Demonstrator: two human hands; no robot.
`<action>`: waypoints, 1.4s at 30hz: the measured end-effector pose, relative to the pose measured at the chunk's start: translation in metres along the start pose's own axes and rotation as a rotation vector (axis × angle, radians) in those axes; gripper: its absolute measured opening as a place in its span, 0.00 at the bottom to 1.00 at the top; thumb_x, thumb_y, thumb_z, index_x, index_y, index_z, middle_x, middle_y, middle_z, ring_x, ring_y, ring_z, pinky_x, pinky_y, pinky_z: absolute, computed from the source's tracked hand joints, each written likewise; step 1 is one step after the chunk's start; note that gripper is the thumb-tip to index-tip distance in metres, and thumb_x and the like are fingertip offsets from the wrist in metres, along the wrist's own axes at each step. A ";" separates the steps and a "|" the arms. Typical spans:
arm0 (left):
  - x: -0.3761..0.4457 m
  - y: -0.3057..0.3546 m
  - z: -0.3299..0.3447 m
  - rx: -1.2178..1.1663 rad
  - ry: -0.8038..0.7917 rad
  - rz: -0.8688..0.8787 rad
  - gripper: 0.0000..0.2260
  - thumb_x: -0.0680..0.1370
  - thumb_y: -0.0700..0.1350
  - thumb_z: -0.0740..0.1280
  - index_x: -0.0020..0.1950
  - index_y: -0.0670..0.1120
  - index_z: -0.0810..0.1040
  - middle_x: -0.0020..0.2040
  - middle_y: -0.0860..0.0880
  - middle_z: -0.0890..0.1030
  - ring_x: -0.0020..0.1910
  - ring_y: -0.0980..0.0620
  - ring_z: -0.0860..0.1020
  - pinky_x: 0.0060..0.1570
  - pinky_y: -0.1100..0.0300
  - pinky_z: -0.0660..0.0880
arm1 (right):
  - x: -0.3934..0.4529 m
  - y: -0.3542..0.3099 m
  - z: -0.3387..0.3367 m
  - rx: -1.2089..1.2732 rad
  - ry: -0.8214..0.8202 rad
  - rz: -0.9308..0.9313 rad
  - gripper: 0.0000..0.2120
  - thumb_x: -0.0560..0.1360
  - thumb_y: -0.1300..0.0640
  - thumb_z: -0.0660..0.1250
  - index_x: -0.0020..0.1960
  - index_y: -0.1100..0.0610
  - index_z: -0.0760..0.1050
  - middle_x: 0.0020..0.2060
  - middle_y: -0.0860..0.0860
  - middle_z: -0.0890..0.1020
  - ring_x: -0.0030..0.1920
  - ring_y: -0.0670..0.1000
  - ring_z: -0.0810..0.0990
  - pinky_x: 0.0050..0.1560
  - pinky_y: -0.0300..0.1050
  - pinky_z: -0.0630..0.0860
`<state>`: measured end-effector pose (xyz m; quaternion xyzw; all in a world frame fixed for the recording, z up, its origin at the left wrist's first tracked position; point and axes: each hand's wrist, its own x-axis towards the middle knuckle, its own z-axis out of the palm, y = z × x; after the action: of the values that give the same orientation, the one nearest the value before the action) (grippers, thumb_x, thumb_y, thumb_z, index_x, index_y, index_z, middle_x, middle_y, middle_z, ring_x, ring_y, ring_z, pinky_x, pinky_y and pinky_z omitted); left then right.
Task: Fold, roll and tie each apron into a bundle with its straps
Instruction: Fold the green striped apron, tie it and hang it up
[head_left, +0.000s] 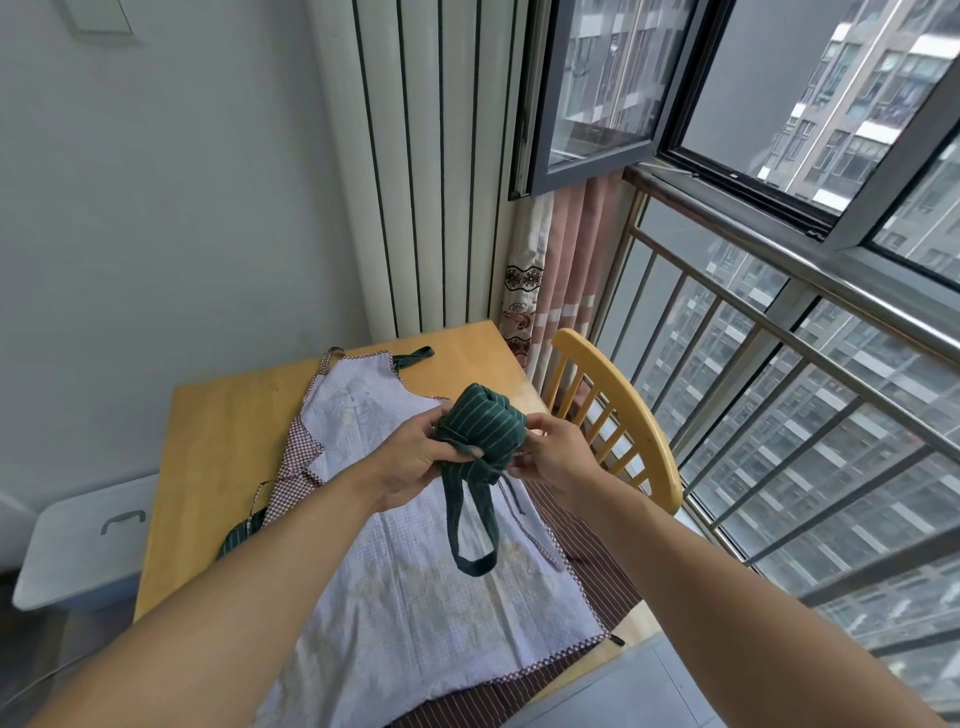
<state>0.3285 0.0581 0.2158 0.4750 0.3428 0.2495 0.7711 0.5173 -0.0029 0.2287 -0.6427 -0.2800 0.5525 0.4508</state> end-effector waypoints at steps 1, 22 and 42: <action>0.000 0.000 -0.001 0.013 -0.005 -0.007 0.22 0.74 0.26 0.69 0.67 0.40 0.77 0.63 0.35 0.80 0.64 0.38 0.79 0.63 0.49 0.78 | 0.001 0.000 -0.001 -0.005 0.011 -0.007 0.03 0.81 0.65 0.65 0.53 0.59 0.76 0.43 0.60 0.85 0.35 0.55 0.84 0.36 0.45 0.84; 0.001 -0.001 -0.014 0.116 0.137 -0.131 0.12 0.80 0.39 0.69 0.62 0.37 0.81 0.60 0.36 0.83 0.58 0.41 0.82 0.66 0.43 0.76 | 0.008 0.012 -0.010 0.167 -0.194 0.246 0.28 0.84 0.39 0.56 0.66 0.63 0.75 0.62 0.60 0.82 0.58 0.61 0.83 0.57 0.53 0.81; 0.008 -0.008 -0.017 0.313 0.385 -0.054 0.21 0.70 0.38 0.81 0.60 0.44 0.80 0.54 0.44 0.85 0.53 0.46 0.85 0.54 0.50 0.83 | -0.003 0.002 -0.004 -0.706 -0.052 -0.231 0.18 0.83 0.42 0.61 0.48 0.53 0.83 0.47 0.63 0.84 0.45 0.66 0.79 0.51 0.59 0.78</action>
<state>0.3212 0.0703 0.2012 0.5231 0.5304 0.2587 0.6150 0.5202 -0.0079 0.2283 -0.7087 -0.5353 0.3833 0.2535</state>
